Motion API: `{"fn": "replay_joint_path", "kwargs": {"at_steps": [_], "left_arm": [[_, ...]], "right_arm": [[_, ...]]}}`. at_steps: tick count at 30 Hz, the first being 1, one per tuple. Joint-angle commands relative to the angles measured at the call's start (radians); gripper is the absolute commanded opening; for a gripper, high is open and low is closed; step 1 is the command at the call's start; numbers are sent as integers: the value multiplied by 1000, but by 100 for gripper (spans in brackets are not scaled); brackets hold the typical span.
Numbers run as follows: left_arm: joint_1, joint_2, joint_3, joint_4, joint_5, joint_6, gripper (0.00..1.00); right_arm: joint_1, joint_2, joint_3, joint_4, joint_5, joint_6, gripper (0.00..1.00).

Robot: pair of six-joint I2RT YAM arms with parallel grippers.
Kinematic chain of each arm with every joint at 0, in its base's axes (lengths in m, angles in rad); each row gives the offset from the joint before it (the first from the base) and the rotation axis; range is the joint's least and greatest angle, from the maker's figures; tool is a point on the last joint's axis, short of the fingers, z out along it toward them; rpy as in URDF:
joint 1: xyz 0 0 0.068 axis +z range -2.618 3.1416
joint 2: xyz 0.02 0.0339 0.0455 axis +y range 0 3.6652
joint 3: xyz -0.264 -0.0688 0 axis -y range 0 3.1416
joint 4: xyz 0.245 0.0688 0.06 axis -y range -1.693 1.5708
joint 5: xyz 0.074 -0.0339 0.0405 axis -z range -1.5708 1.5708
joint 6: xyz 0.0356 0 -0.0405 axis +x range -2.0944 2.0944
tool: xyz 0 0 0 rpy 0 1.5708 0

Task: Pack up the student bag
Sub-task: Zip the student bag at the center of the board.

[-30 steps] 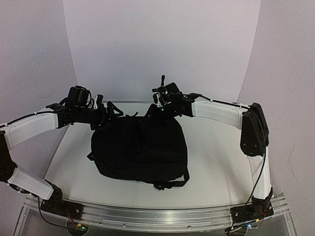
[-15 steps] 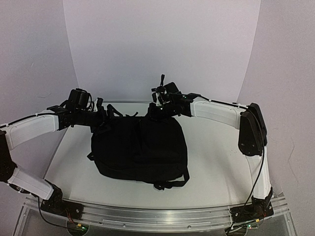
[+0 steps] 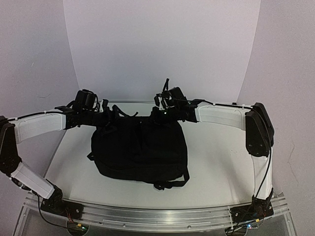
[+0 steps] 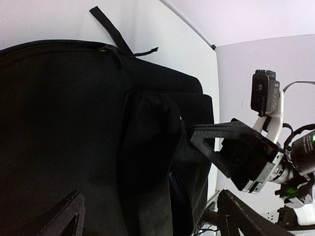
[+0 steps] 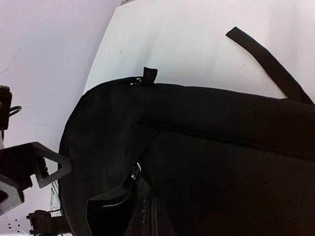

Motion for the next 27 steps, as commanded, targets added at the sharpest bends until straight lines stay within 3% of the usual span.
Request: {"fn": "replay_joint_path", "kwargs": {"at_steps": [1, 9, 27], "left_arm": [[-48, 100, 134, 37, 9, 1, 93], [-81, 266, 296, -9, -12, 24, 86], [-117, 465, 522, -189, -112, 96, 21]], "right_arm": [[15, -116, -74, 100, -51, 17, 0], [37, -158, -161, 122, -62, 27, 0], [82, -157, -181, 145, -63, 33, 0]]}}
